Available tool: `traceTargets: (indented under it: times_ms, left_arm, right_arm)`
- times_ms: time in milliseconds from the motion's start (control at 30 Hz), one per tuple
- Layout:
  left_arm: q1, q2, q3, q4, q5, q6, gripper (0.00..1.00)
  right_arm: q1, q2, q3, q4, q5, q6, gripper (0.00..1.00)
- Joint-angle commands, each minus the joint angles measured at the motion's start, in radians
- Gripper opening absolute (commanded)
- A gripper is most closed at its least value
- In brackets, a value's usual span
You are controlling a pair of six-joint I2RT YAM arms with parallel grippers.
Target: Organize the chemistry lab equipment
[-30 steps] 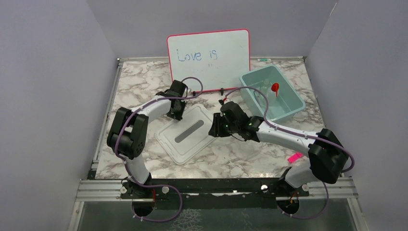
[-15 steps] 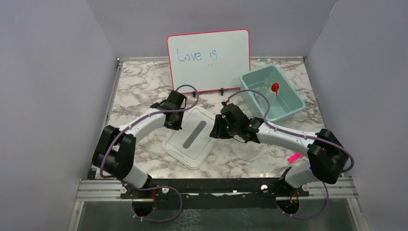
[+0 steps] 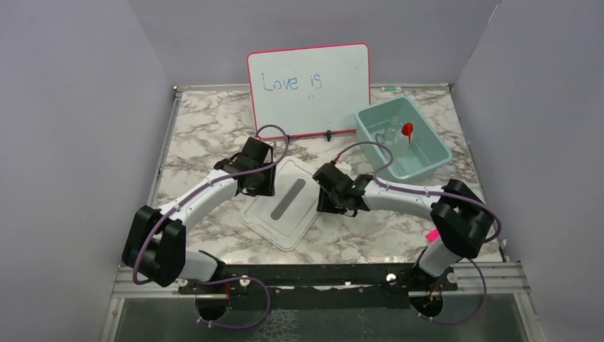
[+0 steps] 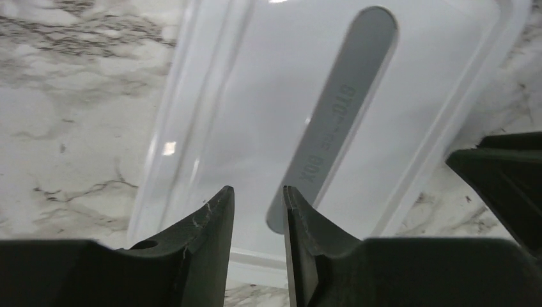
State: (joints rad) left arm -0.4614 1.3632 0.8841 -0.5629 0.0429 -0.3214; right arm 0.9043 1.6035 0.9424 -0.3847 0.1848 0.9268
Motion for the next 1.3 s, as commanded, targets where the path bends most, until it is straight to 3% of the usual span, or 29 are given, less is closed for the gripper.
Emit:
traceTargets:
  times_ms: [0, 267, 567, 967, 1100, 1133, 1267]
  left_arm:
    - [-0.105, -0.048, 0.025, 0.055, 0.118, -0.037, 0.38]
    - [-0.269, -0.05, -0.077, 0.208, 0.178, -0.116, 0.36]
    - [-0.414, 0.044, -0.066, 0.262, 0.08, -0.112, 0.37]
    - [-0.519, 0.219, -0.025, 0.235, -0.091, -0.081, 0.36]
    - [-0.555, 0.277, 0.008, 0.174, -0.21, -0.091, 0.27]
    - [-0.572, 0.278, 0.027, 0.149, -0.28, -0.105, 0.1]
    - [-0.573, 0.216, 0.042, 0.152, -0.291, -0.115, 0.04]
  right_arm:
    - [0.011, 0.013, 0.02, -0.09, 0.117, 0.113, 0.42]
    - [0.011, -0.157, -0.034, -0.055, 0.178, 0.154, 0.36]
    - [0.011, -0.326, -0.169, -0.014, 0.161, 0.24, 0.36]
    - [0.011, -0.399, -0.296, 0.128, 0.029, 0.243, 0.36]
    - [0.011, -0.414, -0.319, 0.144, 0.006, 0.253, 0.36]
    - [0.011, -0.437, -0.343, 0.15, -0.008, 0.26, 0.36]
    - [0.011, -0.47, -0.375, 0.171, -0.033, 0.246, 0.37]
